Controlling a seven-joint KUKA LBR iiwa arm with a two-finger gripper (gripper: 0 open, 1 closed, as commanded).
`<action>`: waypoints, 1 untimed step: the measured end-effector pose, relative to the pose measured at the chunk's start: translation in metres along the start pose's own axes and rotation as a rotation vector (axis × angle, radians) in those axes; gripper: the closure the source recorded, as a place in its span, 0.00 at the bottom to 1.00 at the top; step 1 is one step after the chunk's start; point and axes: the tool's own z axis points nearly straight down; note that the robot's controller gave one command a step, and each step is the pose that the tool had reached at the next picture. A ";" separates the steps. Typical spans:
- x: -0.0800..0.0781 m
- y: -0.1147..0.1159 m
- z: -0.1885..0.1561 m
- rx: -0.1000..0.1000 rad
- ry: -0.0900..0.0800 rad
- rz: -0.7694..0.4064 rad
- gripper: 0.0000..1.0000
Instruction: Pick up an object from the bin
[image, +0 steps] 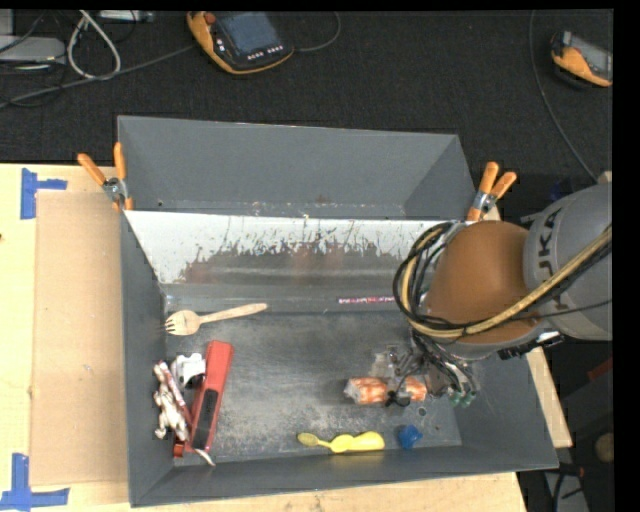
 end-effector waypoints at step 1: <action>-0.004 0.000 -0.006 0.001 -0.005 -0.003 1.00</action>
Offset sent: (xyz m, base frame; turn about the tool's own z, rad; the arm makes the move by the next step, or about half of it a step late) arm 0.0090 0.0126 0.0371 0.1776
